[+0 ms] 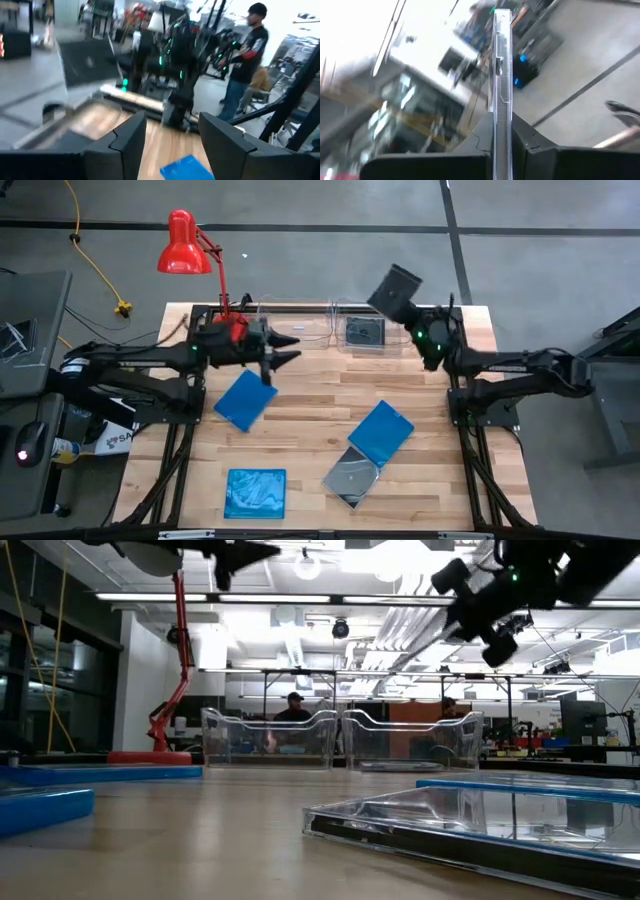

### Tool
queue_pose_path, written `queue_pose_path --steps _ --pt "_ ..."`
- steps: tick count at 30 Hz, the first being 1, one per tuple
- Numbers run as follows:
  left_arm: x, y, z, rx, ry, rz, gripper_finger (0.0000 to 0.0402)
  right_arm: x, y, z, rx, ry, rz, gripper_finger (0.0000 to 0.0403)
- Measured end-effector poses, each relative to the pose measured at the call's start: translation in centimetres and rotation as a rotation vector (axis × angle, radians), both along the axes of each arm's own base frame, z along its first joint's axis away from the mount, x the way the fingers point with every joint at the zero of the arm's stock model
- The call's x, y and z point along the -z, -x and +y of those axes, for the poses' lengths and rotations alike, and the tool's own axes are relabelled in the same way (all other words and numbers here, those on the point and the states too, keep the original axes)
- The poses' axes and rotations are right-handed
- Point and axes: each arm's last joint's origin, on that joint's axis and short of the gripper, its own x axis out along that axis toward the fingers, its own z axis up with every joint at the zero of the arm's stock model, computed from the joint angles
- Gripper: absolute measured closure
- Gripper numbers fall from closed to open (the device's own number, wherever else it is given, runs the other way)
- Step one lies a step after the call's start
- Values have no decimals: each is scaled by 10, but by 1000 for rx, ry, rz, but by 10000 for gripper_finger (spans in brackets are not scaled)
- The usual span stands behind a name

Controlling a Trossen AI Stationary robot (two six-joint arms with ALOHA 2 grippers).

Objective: Pick & place jewel cases by type
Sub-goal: Put the top black cd case into the right transparent bin

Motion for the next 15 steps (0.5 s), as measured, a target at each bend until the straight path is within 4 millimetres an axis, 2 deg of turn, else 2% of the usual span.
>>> queue_pose_path --steps 5,9,15 --pt "-21 28 6 22 -85 -95 220 22 -14 19 101 -5 -91 395" --pt "-29 44 8 15 -100 -124 220 26 -44 25 142 -14 -106 392" --pt "-33 56 5 48 -113 -133 220 29 -89 25 249 -22 -103 395"
